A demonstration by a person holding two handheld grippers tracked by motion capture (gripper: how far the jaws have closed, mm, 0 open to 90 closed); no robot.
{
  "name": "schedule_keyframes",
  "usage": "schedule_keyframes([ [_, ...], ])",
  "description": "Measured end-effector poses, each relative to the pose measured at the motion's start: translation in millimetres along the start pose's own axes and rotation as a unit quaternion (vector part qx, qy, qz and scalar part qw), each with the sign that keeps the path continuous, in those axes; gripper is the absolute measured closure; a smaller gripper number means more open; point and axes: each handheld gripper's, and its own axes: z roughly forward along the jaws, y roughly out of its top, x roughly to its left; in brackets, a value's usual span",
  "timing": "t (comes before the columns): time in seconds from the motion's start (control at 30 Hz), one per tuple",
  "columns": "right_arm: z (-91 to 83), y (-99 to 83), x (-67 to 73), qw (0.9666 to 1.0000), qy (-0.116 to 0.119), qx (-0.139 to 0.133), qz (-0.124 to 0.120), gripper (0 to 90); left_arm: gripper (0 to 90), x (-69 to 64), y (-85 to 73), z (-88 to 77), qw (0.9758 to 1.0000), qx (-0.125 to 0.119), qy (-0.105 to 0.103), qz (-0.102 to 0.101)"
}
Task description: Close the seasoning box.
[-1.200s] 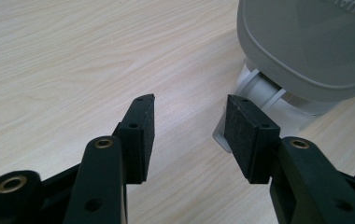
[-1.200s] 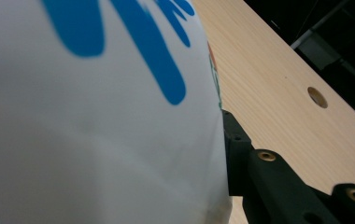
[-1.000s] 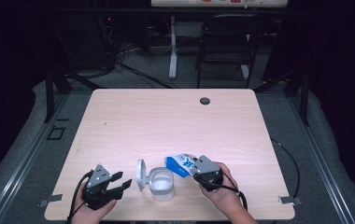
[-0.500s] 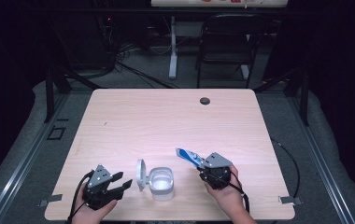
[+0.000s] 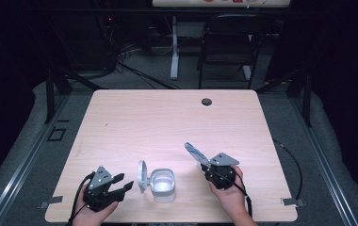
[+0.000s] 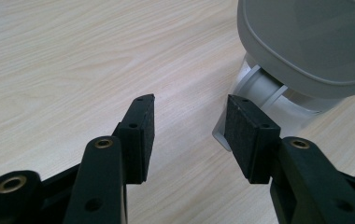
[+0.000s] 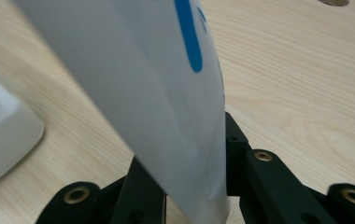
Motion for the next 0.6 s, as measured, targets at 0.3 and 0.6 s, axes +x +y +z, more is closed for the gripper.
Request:
schedule_keyframes([
  [0.3,2.7,-8.1,-5.3,0.9999,0.000,0.003,0.014,73.9,53.8,-0.3,0.1,-0.2,1.0000,-0.001,0.000,0.000],
  [0.6,-1.7,-11.4,-9.4,0.9997,0.001,0.001,0.026,67.8,53.8,-0.2,0.4,-0.7,1.0000,-0.001,0.000,0.001],
])
